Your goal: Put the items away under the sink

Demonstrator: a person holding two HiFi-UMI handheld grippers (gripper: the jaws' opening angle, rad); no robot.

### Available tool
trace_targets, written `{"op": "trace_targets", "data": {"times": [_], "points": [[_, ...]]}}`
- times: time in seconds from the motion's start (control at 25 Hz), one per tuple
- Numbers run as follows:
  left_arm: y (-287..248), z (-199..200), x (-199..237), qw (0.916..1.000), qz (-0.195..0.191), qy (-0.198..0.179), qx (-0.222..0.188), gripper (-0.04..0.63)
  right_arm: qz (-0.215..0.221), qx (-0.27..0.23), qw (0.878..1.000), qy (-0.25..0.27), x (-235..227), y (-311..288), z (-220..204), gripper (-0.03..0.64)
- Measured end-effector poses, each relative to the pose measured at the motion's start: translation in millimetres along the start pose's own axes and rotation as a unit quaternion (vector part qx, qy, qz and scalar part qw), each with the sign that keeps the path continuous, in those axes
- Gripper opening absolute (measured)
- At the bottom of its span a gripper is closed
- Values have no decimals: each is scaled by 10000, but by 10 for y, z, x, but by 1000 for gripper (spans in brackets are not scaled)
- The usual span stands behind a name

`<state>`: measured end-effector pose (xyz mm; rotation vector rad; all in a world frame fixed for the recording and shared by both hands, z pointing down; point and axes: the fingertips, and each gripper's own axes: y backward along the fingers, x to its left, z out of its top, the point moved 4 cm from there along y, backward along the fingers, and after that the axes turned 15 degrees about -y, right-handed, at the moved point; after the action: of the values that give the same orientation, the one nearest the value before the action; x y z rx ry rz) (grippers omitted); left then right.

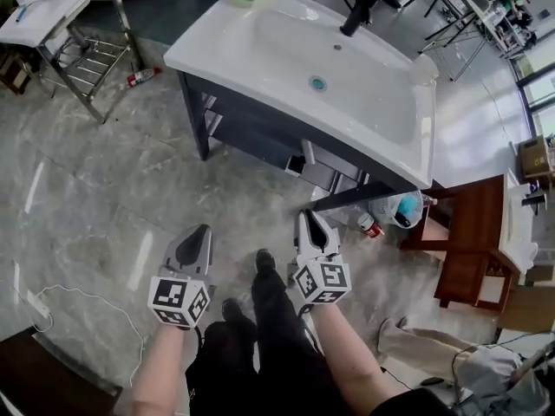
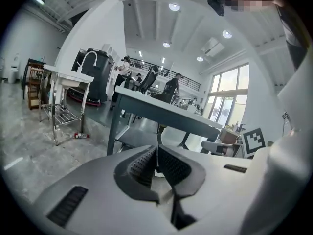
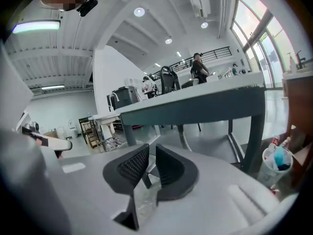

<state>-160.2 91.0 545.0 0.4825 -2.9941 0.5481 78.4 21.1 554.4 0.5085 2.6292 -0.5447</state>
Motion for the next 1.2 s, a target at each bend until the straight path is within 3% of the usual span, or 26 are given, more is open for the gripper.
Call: {"op": "trace_targets", "data": {"times": [0.16,0.36,0.48,0.64,0.92,1.2], "points": [[356,386,-72,10000,-48,-18,-76,17,-66,-213,9997,92,274,471,418,11],[607,886,-289,9994,-269,-28,-207,15,219,-191,9978,591,567,910,927,3],[717,1096,-543,9984,-487,-35,-294,15,324,-130,9977,584,601,1178,1073,3],[862,1328,-748,9977,-432,-211,-484,17,495,-169,9978,414,630,1359,1146,3],[1240,1379,-1152,9981,-111,-241,-563,17,1170,-185,9917,508,802,1689,1216,3],[1580,1324,-1847,9973,116,-263,-670,17,1527,-230,9874,357,535,2298,1394,3]]}}
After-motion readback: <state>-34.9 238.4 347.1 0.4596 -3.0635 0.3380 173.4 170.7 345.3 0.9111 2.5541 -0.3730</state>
